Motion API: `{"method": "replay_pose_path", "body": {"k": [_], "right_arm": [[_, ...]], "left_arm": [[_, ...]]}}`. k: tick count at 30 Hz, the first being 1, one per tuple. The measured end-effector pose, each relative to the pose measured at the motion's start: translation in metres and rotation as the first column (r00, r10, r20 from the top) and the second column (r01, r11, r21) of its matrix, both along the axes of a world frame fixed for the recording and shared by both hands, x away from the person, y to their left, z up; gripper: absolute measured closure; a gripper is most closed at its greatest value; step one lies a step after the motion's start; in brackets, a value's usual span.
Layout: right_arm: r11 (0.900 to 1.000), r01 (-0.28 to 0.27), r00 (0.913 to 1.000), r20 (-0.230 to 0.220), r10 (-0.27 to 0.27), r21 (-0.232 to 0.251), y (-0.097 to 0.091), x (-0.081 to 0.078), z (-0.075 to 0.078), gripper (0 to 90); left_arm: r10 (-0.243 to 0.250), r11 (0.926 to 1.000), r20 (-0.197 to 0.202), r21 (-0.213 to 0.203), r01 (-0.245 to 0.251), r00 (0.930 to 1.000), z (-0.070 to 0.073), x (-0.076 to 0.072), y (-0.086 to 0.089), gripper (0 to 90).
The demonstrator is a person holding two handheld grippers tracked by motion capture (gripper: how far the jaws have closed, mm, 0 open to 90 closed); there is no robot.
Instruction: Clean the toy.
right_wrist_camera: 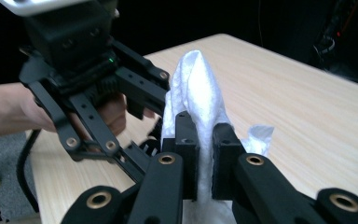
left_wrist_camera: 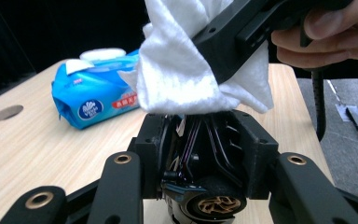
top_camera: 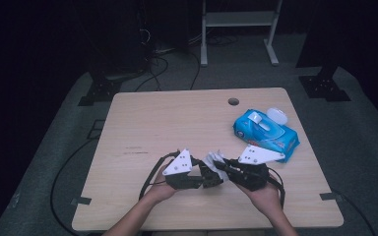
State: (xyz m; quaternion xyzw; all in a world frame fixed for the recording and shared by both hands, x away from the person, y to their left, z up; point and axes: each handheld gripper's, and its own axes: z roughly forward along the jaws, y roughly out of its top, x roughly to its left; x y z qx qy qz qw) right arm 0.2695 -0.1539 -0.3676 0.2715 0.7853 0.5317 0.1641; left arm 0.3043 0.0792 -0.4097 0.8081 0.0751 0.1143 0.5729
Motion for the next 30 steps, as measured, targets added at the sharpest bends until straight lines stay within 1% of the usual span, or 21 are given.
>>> {"method": "replay_pose_path", "body": {"k": [2,5,17,20,23,25,28,30], "right_arm": [[0.9997,0.001,0.9998,-0.018,0.0,0.024,-0.003,0.001,-0.002,83.6],[1.0,0.008,0.9999,-0.01,-0.008,0.004,-0.002,0.0,-0.001,83.7],[0.9998,0.02,0.9998,0.0,-0.02,-0.004,-0.001,0.001,-0.001,83.7],[0.9998,0.022,0.9998,-0.005,-0.022,-0.003,-0.001,0.001,-0.001,83.7],[0.9997,0.025,0.9997,-0.004,-0.025,-0.005,-0.001,0.001,-0.001,83.7],[0.9994,0.033,0.9994,-0.005,-0.033,-0.008,-0.002,0.002,-0.001,83.7],[0.9992,0.041,0.9991,-0.008,-0.041,-0.002,-0.005,0.003,-0.002,83.7],[0.9992,0.04,0.999,-0.02,-0.04,0.005,-0.006,0.003,-0.002,83.7]], "left_arm": [[-0.004,1.0,-0.006,0.005,0.004,1.0,0.001,0.001,-0.001,58.5],[-0.002,1.0,-0.013,-0.002,0.002,0.9999,0.0,0.002,-0.001,58.4],[-0.001,0.9998,-0.045,-0.022,0.0,0.999,-0.002,0.005,0.0,57.5],[-0.003,0.9995,-0.055,-0.03,0.001,0.9985,-0.003,0.006,0.0,57.0],[0.002,0.9999,-0.066,-0.014,-0.003,0.9978,-0.004,0.007,0.0,56.1],[0.008,0.9999,-0.078,-0.013,-0.009,0.9969,-0.007,0.008,0.002,54.4],[0.002,1.0,-0.093,0.004,-0.001,0.9957,-0.01,0.011,0.003,54.0],[0.0,0.9996,-0.103,0.027,0.002,0.9947,-0.014,0.012,0.002,54.3]]}}
